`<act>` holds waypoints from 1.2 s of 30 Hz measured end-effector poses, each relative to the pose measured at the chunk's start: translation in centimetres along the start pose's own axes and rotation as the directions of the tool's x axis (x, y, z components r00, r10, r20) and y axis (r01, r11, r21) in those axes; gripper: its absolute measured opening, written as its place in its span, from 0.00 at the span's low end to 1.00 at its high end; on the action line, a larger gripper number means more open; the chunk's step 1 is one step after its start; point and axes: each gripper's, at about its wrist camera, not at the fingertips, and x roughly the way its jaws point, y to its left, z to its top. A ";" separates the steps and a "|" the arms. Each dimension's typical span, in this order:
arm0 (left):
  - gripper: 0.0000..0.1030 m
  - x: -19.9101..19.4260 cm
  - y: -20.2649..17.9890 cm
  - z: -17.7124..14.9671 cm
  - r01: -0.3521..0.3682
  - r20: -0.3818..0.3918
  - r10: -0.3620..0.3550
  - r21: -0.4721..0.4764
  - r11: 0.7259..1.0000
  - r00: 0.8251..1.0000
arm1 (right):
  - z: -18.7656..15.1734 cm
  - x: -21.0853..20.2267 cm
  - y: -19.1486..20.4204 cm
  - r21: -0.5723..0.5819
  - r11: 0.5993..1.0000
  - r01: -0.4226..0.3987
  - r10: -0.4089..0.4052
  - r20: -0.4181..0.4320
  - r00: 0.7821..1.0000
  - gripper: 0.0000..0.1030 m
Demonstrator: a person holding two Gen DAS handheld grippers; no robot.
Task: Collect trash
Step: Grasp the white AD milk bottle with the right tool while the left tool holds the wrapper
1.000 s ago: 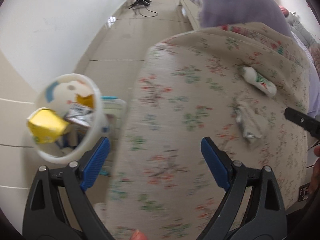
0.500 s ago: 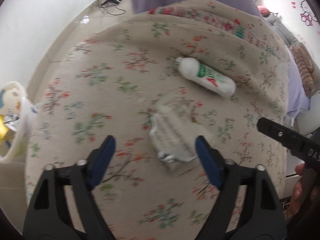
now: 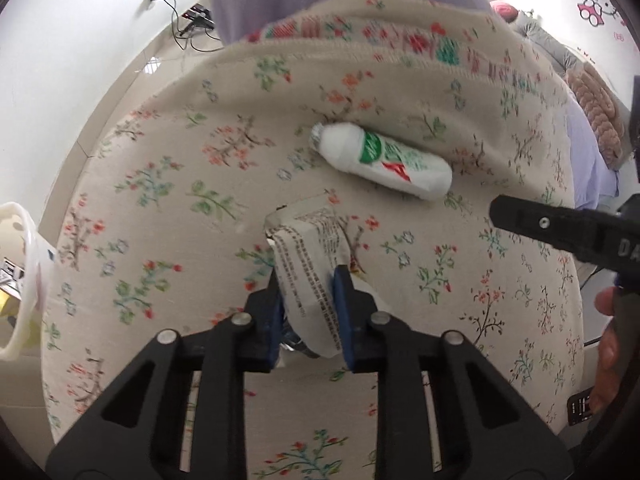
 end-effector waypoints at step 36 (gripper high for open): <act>0.24 -3.8 11.5 -0.1 -0.012 0.026 0.016 -0.154 0.988 1.000 | 1.5 10.9 13.8 -0.489 0.816 0.308 -0.284 0.125 0.951 0.42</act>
